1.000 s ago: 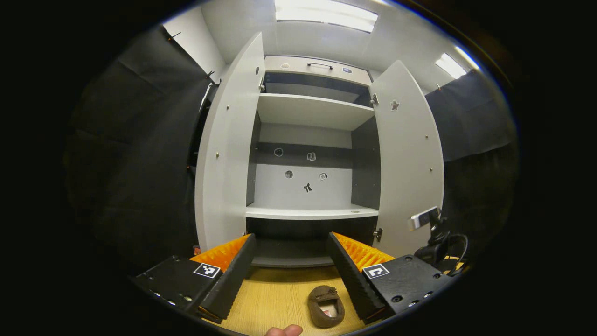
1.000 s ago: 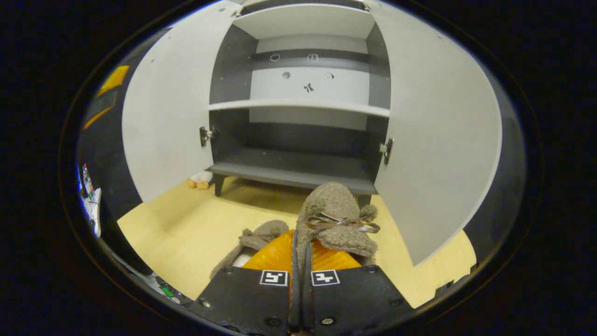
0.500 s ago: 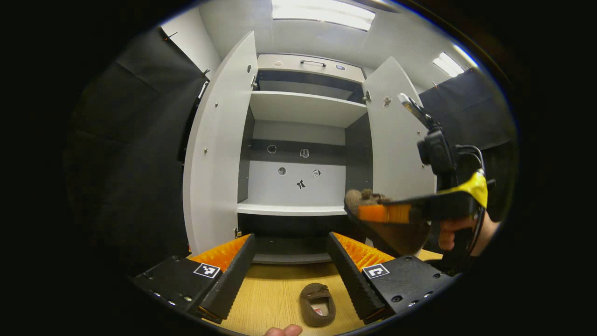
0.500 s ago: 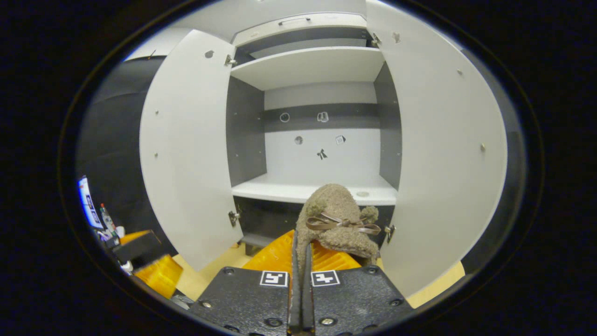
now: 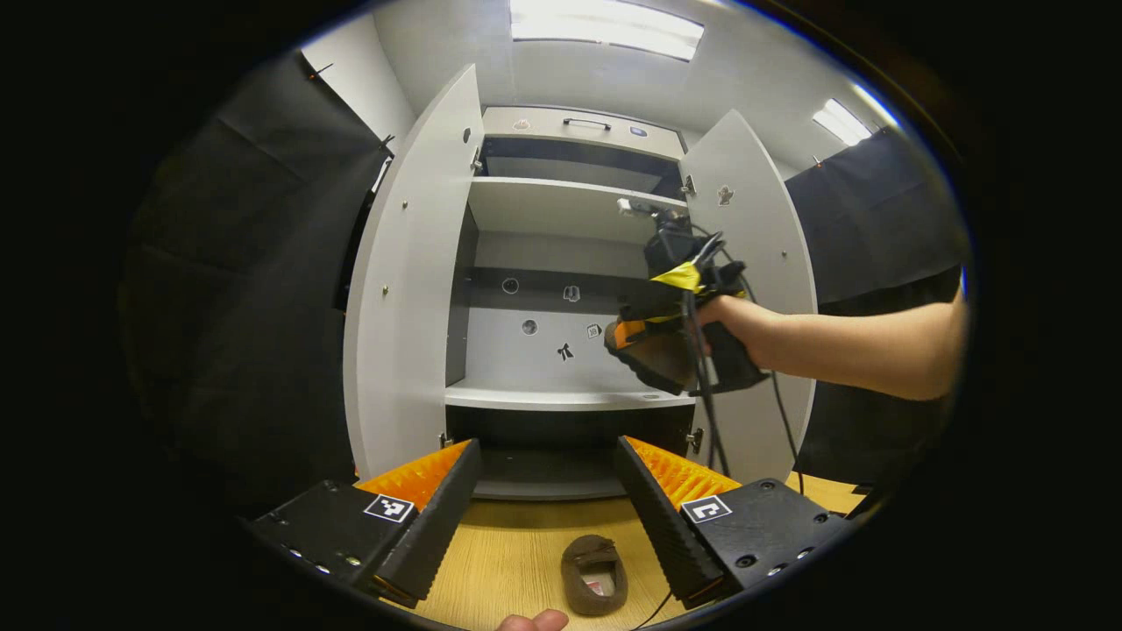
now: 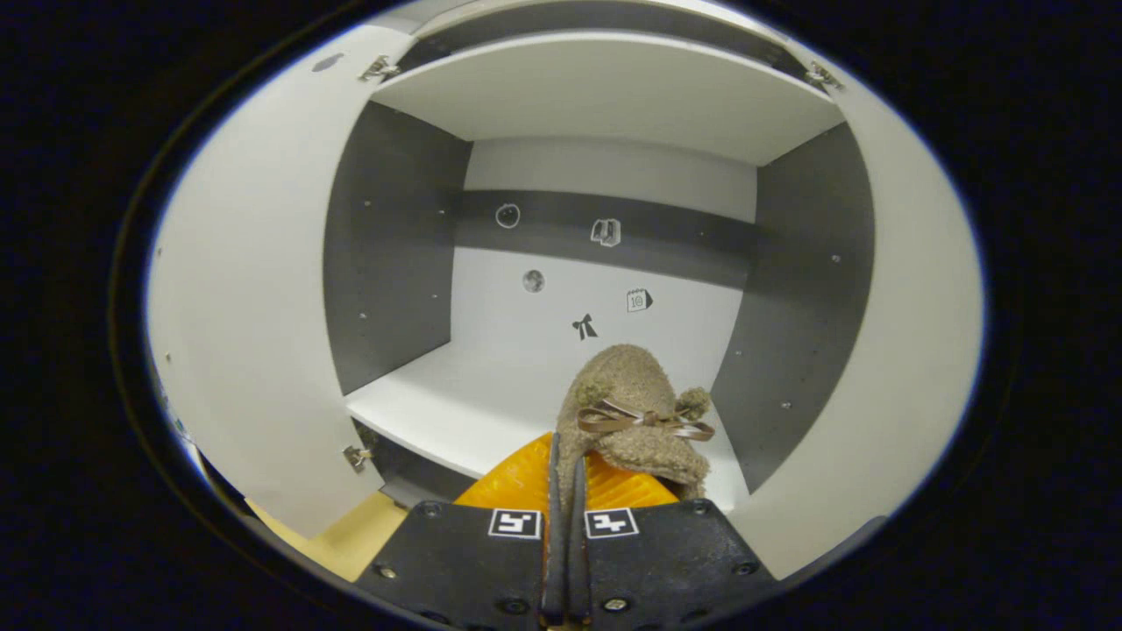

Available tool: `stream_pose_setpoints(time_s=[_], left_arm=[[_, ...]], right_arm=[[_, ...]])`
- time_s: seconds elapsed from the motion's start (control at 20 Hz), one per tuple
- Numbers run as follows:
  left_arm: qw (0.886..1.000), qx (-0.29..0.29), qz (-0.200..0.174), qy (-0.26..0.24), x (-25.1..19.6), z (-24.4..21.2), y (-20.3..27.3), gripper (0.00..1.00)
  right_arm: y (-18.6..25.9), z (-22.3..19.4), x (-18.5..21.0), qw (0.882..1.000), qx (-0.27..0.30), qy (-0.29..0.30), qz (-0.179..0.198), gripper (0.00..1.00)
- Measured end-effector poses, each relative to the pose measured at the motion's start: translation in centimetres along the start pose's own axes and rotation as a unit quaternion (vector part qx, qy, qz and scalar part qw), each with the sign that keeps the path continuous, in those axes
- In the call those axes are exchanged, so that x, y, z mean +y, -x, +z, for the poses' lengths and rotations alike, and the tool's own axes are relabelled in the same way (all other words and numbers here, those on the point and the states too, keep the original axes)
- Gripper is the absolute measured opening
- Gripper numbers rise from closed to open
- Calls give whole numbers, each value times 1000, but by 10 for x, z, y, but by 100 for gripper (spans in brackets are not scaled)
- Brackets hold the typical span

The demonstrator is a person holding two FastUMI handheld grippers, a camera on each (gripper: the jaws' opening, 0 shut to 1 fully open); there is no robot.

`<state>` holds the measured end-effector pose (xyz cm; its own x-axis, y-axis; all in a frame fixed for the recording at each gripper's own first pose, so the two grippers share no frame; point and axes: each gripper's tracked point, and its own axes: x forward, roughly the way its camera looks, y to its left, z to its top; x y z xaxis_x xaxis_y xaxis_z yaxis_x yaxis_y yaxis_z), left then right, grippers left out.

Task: Grab one shoe with the right hand and put it into the shoe cabinet, grab the other shoe with the left hand and put it into the shoe cabinet; then close the right door with the right hand and the left door with the left hand.

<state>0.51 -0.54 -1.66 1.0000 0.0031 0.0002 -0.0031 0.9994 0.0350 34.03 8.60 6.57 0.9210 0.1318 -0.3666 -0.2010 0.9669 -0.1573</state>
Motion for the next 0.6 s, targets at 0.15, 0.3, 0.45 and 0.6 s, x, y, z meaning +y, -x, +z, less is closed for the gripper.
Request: stream_pose_setpoints(time_s=[0.15, 0.3, 0.45, 0.6], left_arm=[[1000, -5, 8, 0, 3, 1, -1, 95], [1000, -1, 16, -1, 7, -1, 0, 95], [1000, -1, 22, 0, 16, -1, 1, 95], [1000, 0, 30, 0, 22, -1, 1, 95]], right_arm=[[-46, -1, -11, 999, 32, 4, -24, 5], [-72, -11, -16, 997, 67, -1, -46, 5], [-92, -25, -20, 994, 94, -12, -52, 5], [-103, -32, -17, 993, 101, -29, -53, 5]])
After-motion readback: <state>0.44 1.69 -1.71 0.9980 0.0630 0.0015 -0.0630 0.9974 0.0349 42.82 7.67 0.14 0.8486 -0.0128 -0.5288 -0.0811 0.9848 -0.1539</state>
